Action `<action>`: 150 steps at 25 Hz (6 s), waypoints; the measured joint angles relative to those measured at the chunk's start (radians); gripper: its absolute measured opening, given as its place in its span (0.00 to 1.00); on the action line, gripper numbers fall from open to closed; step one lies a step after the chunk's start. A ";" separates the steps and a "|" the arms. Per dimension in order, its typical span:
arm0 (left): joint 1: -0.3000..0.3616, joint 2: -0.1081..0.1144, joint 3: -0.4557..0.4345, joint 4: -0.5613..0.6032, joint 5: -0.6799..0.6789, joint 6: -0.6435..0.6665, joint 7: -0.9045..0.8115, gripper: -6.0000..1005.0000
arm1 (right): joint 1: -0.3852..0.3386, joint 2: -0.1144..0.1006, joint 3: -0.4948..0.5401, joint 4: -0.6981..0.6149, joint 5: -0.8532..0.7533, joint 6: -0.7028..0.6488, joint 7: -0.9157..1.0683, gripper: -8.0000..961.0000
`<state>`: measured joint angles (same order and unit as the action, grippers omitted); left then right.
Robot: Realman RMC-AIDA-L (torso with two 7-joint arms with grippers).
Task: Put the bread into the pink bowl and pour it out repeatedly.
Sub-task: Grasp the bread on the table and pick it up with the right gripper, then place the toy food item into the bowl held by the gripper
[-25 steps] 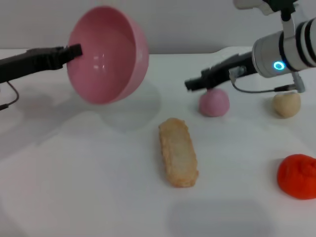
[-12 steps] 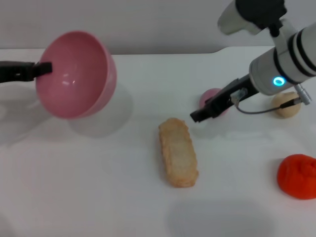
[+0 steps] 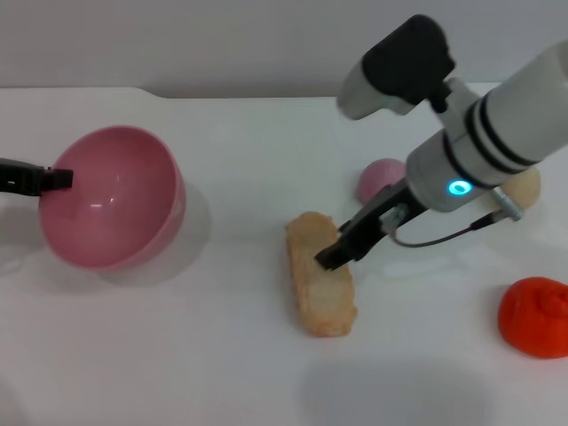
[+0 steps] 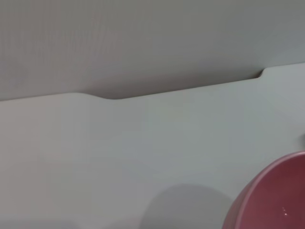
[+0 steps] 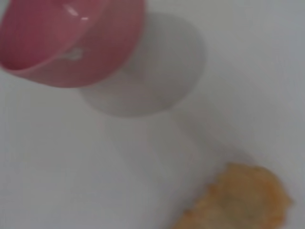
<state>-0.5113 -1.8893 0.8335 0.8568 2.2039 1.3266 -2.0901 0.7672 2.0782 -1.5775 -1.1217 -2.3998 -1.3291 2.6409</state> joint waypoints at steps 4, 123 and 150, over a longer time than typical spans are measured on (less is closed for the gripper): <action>0.003 -0.003 0.000 0.001 0.004 -0.001 0.006 0.05 | 0.011 0.000 -0.046 0.017 0.059 0.033 0.000 0.59; -0.025 -0.046 0.062 -0.006 0.057 -0.051 0.012 0.05 | -0.256 -0.002 -0.085 -0.189 0.037 0.405 -0.005 0.15; -0.067 -0.070 0.127 -0.001 0.059 -0.029 -0.027 0.05 | -0.192 0.003 -0.492 -0.313 0.057 0.833 -0.117 0.13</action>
<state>-0.5783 -1.9597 0.9609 0.8555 2.2626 1.2978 -2.1169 0.5754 2.0807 -2.0692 -1.4350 -2.3432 -0.4962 2.5239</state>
